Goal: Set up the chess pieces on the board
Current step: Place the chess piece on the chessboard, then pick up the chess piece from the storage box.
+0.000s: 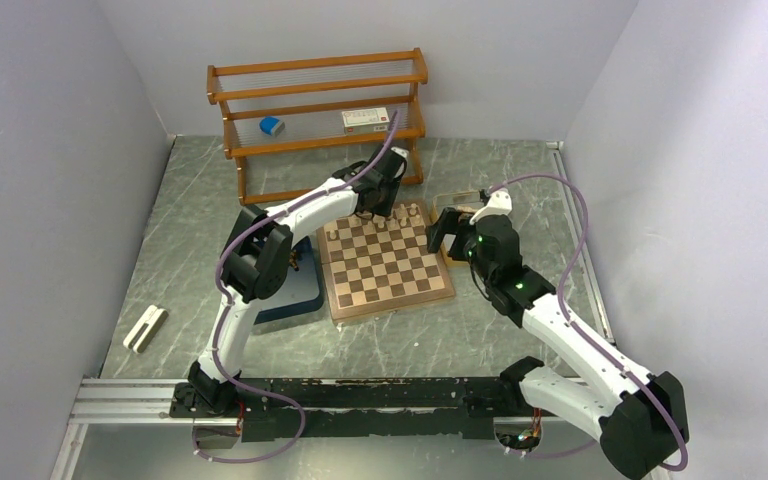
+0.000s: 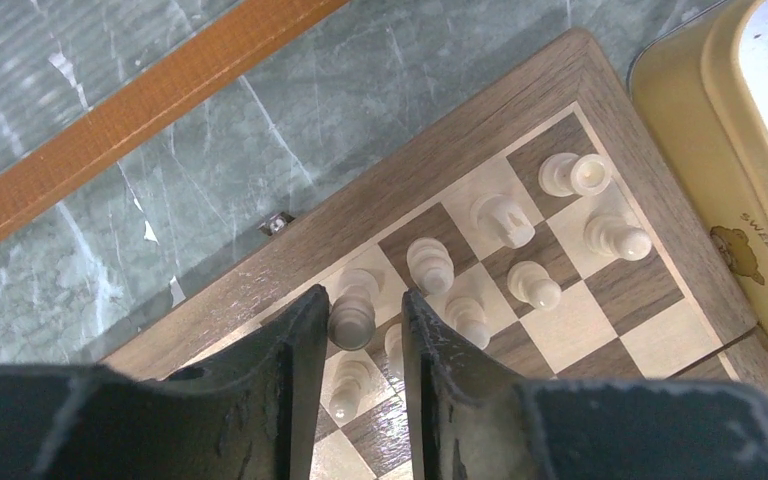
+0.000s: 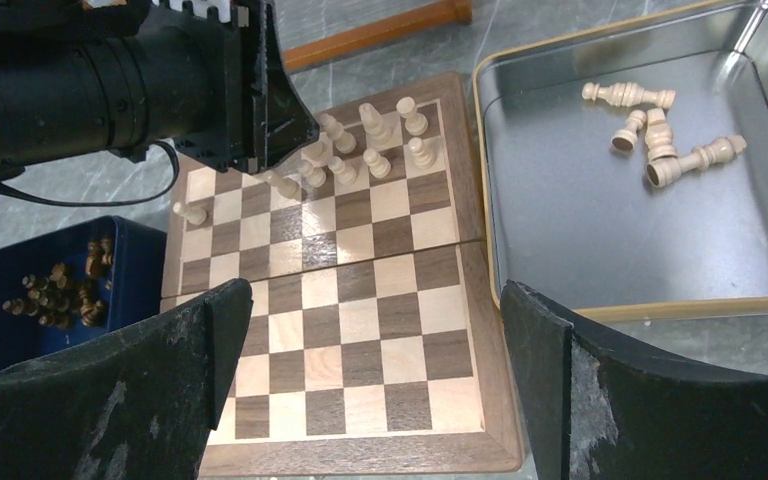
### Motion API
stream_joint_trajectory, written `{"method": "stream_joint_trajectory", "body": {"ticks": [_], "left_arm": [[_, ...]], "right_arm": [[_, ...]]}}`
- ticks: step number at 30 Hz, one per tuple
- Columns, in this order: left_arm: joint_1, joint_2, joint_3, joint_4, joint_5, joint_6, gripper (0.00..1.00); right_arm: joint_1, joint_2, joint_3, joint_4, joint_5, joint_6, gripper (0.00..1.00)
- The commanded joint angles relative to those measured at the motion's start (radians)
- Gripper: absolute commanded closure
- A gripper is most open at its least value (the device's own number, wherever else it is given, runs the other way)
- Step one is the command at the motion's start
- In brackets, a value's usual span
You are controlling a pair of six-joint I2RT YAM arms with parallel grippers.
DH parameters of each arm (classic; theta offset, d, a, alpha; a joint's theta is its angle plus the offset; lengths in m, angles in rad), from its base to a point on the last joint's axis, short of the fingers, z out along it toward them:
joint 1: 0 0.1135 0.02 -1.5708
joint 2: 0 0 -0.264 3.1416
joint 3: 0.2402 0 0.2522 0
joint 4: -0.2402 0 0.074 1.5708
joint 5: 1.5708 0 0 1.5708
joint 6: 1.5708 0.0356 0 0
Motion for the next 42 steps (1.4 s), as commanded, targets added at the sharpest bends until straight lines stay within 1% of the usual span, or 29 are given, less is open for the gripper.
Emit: {"method": "stream_joint_trajectory", "body": {"ticks": [1, 10, 16, 21, 25, 27, 30, 35, 37, 40, 42], "left_arm": [[0.007, -0.004, -0.018, 0.026, -0.012, 0.011, 0.62], [0.022, -0.010, 0.005, 0.021, -0.002, 0.011, 0.57], [0.040, -0.018, 0.033, 0.010, 0.060, 0.005, 0.53], [0.050, -0.087, 0.027, 0.015, 0.080, 0.013, 0.47], [0.091, -0.154, 0.005, 0.026, 0.161, -0.009, 0.44], [0.111, -0.198, -0.021, 0.031, 0.199, -0.019, 0.43], [0.142, -0.274, -0.076, 0.034, 0.245, -0.033, 0.41], [0.168, -0.461, -0.210, 0.037, 0.329, -0.036, 0.37], [0.168, -0.537, -0.265, 0.023, 0.351, -0.024, 0.32], [0.168, -0.653, -0.355, 0.012, 0.387, -0.009, 0.16], [0.168, -0.733, -0.421, 0.002, 0.396, -0.006, 0.13]], "right_arm": [[-0.008, -0.007, -0.036, 0.029, -0.001, -0.001, 0.00], [-0.009, -0.018, -0.041, 0.033, -0.006, 0.004, 0.00], [-0.008, 0.010, -0.044, 0.022, -0.026, 0.041, 0.00], [-0.008, 0.023, -0.023, -0.016, -0.018, 0.042, 0.01], [-0.008, 0.020, -0.008, -0.022, 0.021, 0.052, 0.00], [-0.009, 0.034, 0.013, -0.037, 0.047, 0.034, 0.00], [-0.009, 0.072, 0.073, -0.095, 0.126, 0.007, 0.00], [-0.019, 0.168, 0.167, -0.142, 0.248, -0.031, 0.00], [-0.031, 0.212, 0.186, -0.126, 0.252, -0.049, 0.00], [-0.050, 0.290, 0.200, -0.090, 0.258, -0.045, 0.01], [-0.070, 0.338, 0.214, -0.067, 0.238, -0.030, 0.04]]}}
